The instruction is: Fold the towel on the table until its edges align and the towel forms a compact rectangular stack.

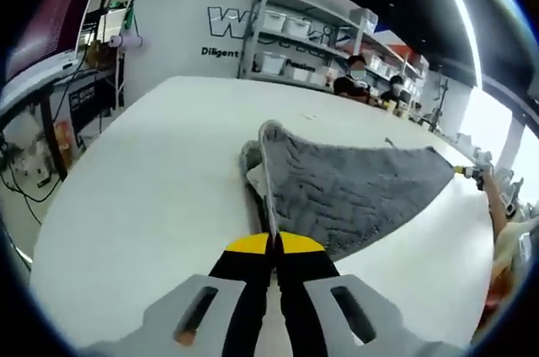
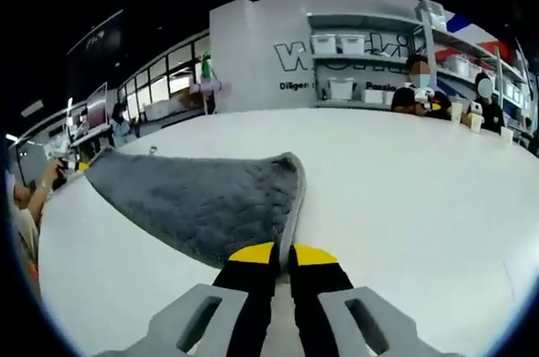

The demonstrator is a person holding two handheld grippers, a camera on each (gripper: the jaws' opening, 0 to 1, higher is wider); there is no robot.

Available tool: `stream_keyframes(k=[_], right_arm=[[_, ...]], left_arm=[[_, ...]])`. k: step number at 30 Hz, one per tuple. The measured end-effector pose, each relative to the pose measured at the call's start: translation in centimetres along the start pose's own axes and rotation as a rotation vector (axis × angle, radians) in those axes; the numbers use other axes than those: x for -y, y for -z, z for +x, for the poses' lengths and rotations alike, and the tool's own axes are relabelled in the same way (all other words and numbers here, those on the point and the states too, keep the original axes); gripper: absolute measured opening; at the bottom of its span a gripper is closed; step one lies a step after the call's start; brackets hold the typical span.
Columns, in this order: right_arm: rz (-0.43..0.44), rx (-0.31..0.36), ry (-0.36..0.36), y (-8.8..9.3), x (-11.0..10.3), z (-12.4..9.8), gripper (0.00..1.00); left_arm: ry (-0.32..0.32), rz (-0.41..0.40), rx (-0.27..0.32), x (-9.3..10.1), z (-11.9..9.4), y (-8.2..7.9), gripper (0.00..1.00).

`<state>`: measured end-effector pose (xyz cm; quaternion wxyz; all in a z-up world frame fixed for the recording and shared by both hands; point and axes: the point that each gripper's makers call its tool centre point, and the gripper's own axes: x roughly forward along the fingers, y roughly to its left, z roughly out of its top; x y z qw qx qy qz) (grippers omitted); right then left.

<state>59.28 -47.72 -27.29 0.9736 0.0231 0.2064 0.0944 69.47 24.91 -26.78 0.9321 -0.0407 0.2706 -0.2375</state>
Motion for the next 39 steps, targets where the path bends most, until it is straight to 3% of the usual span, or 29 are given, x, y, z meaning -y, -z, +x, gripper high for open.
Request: stream_keyframes(k=[7, 16, 21, 26, 31, 33, 35, 39], right_arm=[[-0.048, -0.033, 0.055, -0.2, 1.9, -0.5, 0.03], [-0.130, -0.108, 0.222, 0.2, 6.4, -2.4, 0.03], [-0.147, -0.136, 0.302, 0.4, 8.8, -3.4, 0.03], [-0.143, -0.149, 0.337, 0.7, 10.2, -4.0, 0.03], [-0.157, -0.146, 0.333, 0.6, 9.9, -4.3, 0.06], [-0.138, -0.132, 0.340, 0.3, 10.0, -4.7, 0.17], [-0.087, -0.074, 0.372, -0.6, 10.5, -5.6, 0.30], [-0.031, 0.023, 0.397, -2.1, 10.8, -7.3, 0.29]], left_arm=[[0.051, 0.018, -0.036, 1.8, -1.3, 1.4, 0.01], [0.193, 0.062, -0.048, 7.4, -2.1, 3.3, 0.01], [0.306, 0.052, -0.005, 10.5, -2.7, 3.2, 0.01], [0.335, 0.070, 0.010, 12.6, -3.0, 3.7, 0.01], [0.327, 0.071, 0.016, 12.8, -2.9, 4.1, 0.03], [0.322, 0.064, 0.016, 13.0, -2.7, 4.4, 0.13], [0.303, 0.075, 0.031, 12.9, -2.8, 4.2, 0.30], [0.261, 0.085, 0.099, 12.5, -3.7, 2.8, 0.38]])
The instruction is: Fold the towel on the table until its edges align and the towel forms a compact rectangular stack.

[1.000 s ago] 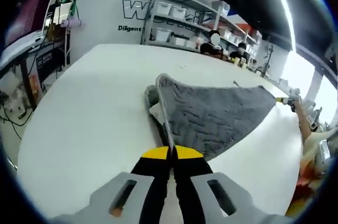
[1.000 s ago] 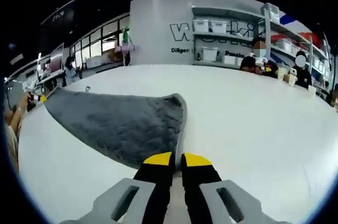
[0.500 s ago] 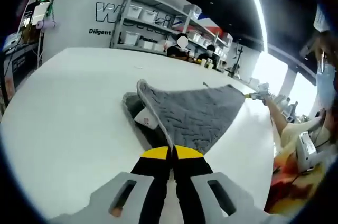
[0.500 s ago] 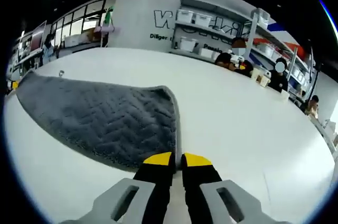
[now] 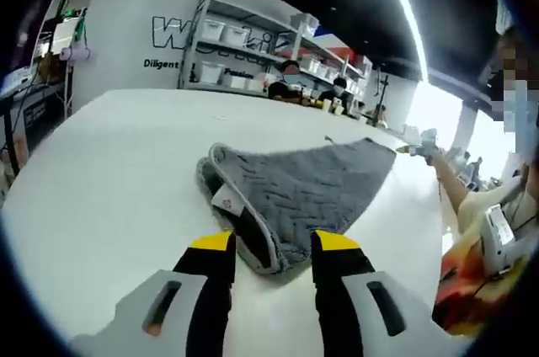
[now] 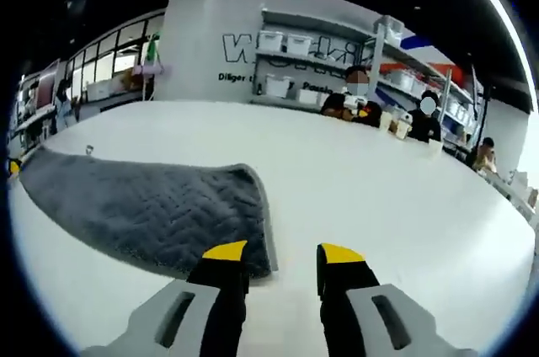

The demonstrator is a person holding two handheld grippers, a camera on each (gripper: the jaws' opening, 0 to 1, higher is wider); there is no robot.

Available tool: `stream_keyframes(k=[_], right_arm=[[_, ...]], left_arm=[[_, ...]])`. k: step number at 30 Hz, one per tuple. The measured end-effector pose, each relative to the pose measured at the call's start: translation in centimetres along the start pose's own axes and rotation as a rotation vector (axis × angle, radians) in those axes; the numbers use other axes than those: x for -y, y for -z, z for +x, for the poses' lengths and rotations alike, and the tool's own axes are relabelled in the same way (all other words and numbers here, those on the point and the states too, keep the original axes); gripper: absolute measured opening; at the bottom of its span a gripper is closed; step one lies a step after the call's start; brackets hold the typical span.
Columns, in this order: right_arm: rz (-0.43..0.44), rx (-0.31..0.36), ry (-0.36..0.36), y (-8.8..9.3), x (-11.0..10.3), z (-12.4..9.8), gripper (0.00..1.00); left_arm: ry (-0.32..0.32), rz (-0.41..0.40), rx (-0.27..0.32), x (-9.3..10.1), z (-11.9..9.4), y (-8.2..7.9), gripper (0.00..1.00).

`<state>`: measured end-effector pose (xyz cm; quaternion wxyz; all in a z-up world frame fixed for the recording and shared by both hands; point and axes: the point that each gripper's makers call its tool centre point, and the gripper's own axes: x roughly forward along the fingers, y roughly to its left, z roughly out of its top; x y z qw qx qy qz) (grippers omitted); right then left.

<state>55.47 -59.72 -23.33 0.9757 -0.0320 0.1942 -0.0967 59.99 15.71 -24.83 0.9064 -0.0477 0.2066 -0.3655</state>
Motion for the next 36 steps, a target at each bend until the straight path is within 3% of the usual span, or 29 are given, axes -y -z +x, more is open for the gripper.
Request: stream_keyframes(k=[4, 7, 11, 14, 16, 25, 30, 33, 34, 36], right_arm=[[0.089, 0.006, -0.032, 0.1, -0.5, -0.7, 0.30], [0.121, -0.018, -0.065, 0.8, -1.5, -0.1, 0.31], [0.168, -0.030, -0.081, 1.8, -2.5, 1.0, 0.30], [0.196, -0.032, -0.093, 2.2, -3.0, 1.5, 0.30], [0.193, -0.034, -0.100, 2.5, -3.7, 1.6, 0.27], [0.241, -0.037, -0.147, 3.5, -5.1, 2.3, 0.13], [0.184, -0.012, -0.146, 2.6, -5.0, 2.6, 0.04], [0.144, 0.050, -0.144, 0.6, -5.8, 1.9, 0.03], [0.107, 0.078, -0.153, -0.4, -7.1, 1.3, 0.03], [0.037, 0.099, -0.162, -1.9, -7.6, 1.1, 0.03]], left_arm=[[-0.013, -0.030, 0.114, -0.1, -1.3, -2.2, 0.55], [-0.013, -0.058, 0.134, -0.1, -1.9, -2.3, 0.69], [-0.030, -0.081, 0.106, -0.3, -1.9, -1.3, 0.87], [-0.043, -0.093, 0.058, -0.4, -2.1, 0.0, 0.93], [-0.048, -0.109, 0.059, -0.5, -2.5, 0.2, 0.98], [-0.030, -0.093, 0.069, 0.4, -3.2, 0.4, 0.99], [-0.025, -0.093, 0.072, 0.8, -3.3, 0.5, 0.99], [-0.021, -0.095, 0.076, 1.0, -3.5, 0.5, 0.99], [-0.024, -0.099, 0.078, 0.9, -3.6, 0.4, 0.99], [-0.025, -0.102, 0.079, 0.9, -3.7, 0.3, 0.99]])
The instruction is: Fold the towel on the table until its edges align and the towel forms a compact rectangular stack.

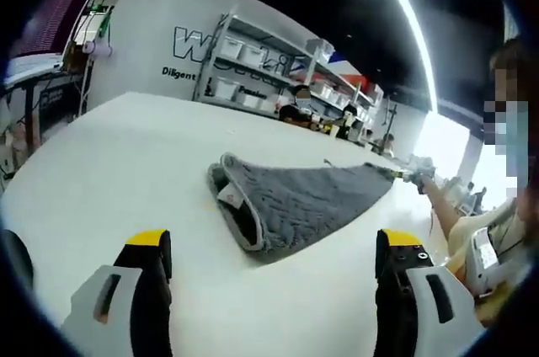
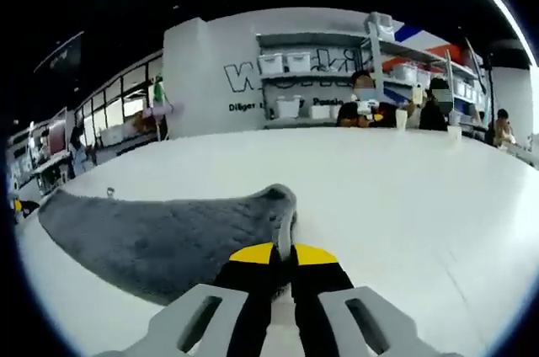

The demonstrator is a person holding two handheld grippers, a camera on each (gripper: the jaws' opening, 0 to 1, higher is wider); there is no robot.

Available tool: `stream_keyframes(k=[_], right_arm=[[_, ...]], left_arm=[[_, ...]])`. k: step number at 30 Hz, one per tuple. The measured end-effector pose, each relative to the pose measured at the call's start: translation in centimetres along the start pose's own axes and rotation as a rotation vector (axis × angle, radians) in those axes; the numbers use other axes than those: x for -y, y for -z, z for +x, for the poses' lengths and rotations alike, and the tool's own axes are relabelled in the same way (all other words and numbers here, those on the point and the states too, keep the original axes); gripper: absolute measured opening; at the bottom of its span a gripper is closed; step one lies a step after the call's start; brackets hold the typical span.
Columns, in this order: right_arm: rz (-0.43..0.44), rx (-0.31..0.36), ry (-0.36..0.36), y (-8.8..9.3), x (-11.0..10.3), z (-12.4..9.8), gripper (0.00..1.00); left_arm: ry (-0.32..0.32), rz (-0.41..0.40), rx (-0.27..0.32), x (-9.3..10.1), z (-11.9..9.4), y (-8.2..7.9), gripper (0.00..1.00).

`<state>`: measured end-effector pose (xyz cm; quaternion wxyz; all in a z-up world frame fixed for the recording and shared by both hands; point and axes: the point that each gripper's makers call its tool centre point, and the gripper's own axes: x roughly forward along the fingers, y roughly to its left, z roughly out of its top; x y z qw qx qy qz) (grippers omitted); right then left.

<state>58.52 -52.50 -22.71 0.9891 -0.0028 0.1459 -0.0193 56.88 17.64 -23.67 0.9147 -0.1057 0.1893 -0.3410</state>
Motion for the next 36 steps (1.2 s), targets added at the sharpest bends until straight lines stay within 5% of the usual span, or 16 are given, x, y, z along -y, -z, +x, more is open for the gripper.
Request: stream_keyframes(k=[3, 7, 14, 19, 29, 36], right_arm=[[-0.087, 0.022, -0.035, -2.0, -1.9, 0.1, 0.03], [-0.174, 0.048, -0.155, -3.8, -7.1, 0.3, 0.02], [-0.325, 0.023, -0.368, -3.4, -16.2, -0.4, 0.02], [-0.446, -0.026, -0.490, -1.5, -21.4, -1.3, 0.02], [-0.548, -0.120, -0.558, 2.1, -24.1, -1.0, 0.03], [-0.412, -0.102, -0.627, 1.4, -25.1, -2.0, 0.21]], left_arm=[[0.000, -0.003, 0.001, 0.1, 0.0, 0.0, 0.99], [-0.005, -0.004, -0.008, 0.1, 0.2, 0.0, 0.98], [0.005, 0.004, -0.016, 0.8, 0.3, 0.1, 0.98], [0.007, 0.013, -0.021, 1.1, 0.3, 0.0, 0.97], [0.015, 0.023, -0.034, 1.8, 0.5, 0.1, 0.96], [0.013, 0.031, -0.042, 2.1, 0.5, -0.1, 0.95]])
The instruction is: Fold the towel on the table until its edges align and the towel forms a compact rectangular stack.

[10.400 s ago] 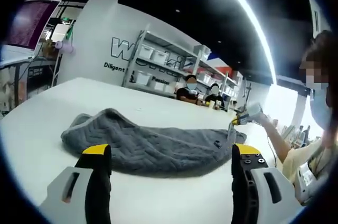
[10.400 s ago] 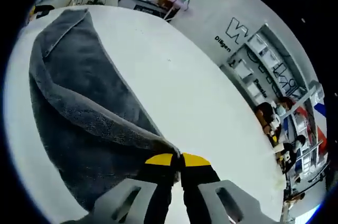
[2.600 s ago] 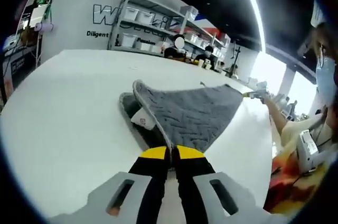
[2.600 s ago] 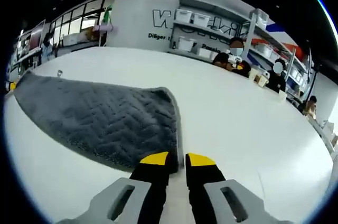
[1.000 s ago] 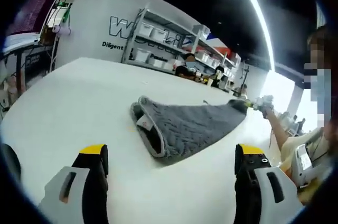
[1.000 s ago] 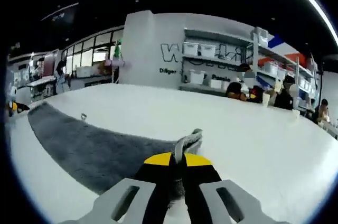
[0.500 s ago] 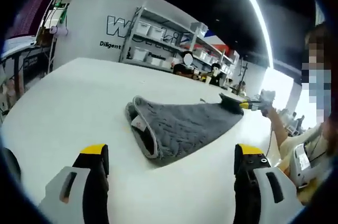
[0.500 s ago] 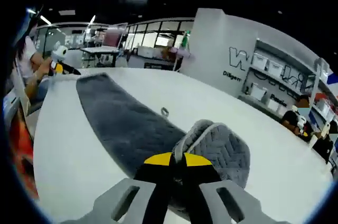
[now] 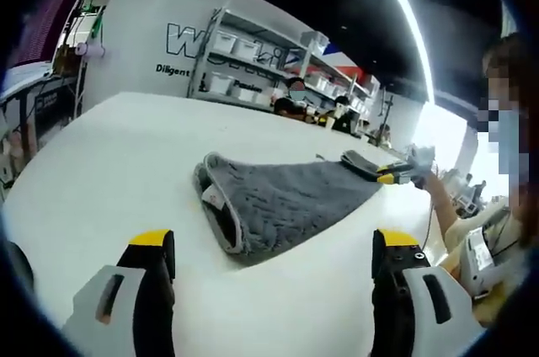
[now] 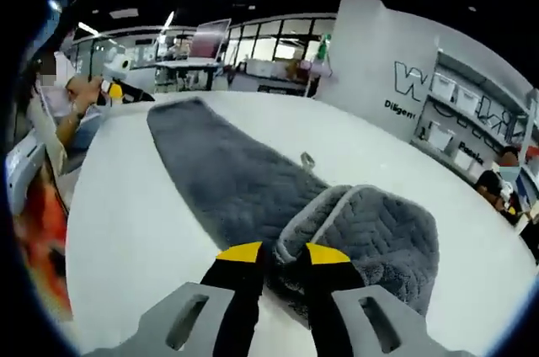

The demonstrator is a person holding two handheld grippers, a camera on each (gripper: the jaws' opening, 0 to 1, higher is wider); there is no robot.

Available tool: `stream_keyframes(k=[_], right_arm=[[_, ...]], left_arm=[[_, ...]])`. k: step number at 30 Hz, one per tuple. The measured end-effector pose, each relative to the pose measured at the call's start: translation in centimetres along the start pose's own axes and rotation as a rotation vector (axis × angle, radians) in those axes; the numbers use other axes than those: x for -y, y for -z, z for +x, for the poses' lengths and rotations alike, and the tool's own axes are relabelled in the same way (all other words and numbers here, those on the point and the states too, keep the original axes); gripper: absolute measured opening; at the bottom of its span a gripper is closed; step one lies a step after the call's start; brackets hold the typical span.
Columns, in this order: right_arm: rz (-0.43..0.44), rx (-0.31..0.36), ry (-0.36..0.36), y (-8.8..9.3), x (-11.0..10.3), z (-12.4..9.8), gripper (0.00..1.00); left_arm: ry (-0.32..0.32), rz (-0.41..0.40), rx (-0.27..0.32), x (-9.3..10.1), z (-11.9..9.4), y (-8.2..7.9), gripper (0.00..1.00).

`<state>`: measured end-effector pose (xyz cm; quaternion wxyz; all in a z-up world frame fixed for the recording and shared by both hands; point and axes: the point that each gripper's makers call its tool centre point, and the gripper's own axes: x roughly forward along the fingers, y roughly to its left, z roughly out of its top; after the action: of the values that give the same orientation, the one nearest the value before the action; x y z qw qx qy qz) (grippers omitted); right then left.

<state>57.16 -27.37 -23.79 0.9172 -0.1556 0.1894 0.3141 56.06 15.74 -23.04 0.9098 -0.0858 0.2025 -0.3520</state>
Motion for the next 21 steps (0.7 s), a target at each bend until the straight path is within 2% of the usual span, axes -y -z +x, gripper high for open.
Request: stream_keyframes(k=[1, 4, 6, 8, 10, 11, 14, 18, 21], right_arm=[[0.033, 0.046, -0.002, -1.0, 0.0, -0.6, 0.22], [0.079, 0.122, 0.008, -2.8, 0.5, -1.7, 0.22], [0.075, 0.117, 0.018, -3.1, 0.9, -2.0, 0.22], [0.051, 0.089, 0.098, -3.2, 2.6, -2.0, 0.22], [-0.011, 0.041, 0.132, -3.4, 3.1, -1.4, 0.22], [-0.020, 0.035, 0.132, -3.5, 3.1, -1.3, 0.22], [-0.095, -0.052, 0.105, -3.3, 2.3, 0.6, 0.21], [-0.180, -0.206, 0.060, -1.2, 1.1, 2.6, 0.21], [-0.186, -0.239, 0.081, -0.5, 1.5, 2.9, 0.18]], left_arm=[[0.001, 0.003, 0.000, 0.1, 0.0, -0.1, 0.95], [0.002, 0.009, -0.002, 0.2, 0.1, -0.2, 0.95], [0.003, 0.012, -0.003, 0.3, 0.1, -0.3, 0.95], [0.005, 0.014, -0.002, 0.2, 0.2, -0.4, 0.95], [0.007, 0.015, -0.002, 0.4, 0.3, -0.4, 0.95], [0.006, 0.016, -0.003, 0.4, 0.3, -0.4, 0.95], [-0.002, 0.018, 0.006, 0.4, 0.1, -0.5, 0.93], [-0.009, 0.016, 0.007, 0.1, -0.4, -0.5, 0.93], [-0.012, 0.016, 0.000, 0.0, -0.5, -0.2, 0.94]])
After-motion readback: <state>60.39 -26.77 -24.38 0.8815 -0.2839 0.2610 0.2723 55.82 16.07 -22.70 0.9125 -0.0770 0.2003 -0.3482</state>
